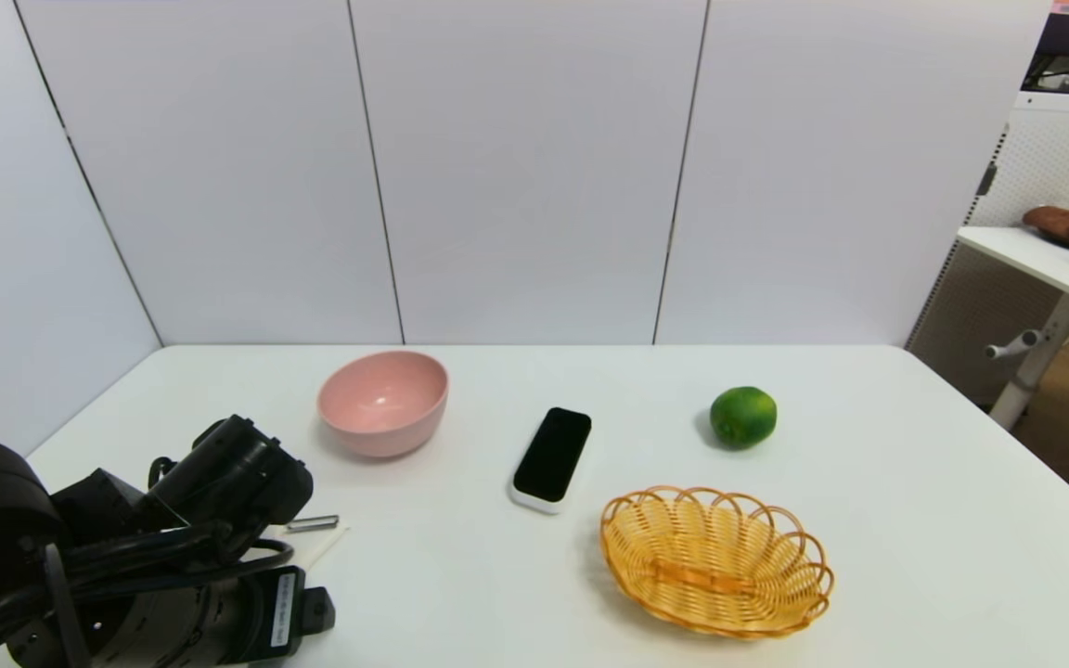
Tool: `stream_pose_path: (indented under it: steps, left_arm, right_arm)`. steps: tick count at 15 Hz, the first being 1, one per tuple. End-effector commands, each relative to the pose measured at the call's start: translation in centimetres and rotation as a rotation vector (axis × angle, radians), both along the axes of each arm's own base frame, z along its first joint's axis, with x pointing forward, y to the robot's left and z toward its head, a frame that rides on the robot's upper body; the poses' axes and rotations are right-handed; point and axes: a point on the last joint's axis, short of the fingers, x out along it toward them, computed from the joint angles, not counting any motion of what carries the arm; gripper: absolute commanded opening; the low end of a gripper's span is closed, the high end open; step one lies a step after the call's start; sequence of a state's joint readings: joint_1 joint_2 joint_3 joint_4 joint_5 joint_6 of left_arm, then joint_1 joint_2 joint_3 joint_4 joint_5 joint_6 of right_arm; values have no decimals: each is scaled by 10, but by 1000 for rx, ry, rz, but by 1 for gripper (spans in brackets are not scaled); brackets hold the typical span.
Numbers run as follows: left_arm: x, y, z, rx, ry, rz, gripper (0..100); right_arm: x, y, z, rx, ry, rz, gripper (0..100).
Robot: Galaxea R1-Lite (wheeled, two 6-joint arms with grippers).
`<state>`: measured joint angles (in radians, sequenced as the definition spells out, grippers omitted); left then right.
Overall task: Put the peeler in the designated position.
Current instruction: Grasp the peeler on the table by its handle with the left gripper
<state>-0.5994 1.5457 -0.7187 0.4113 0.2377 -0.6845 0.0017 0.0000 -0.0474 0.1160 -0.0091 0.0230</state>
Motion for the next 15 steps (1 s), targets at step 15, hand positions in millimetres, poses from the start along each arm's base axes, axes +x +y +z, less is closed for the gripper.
stream_pose_path:
  steps: [15]
  left_arm:
    - [7,0,-4,-44,23,18,100]
  right_arm:
    - [0,0,0,-2,2,1,100]
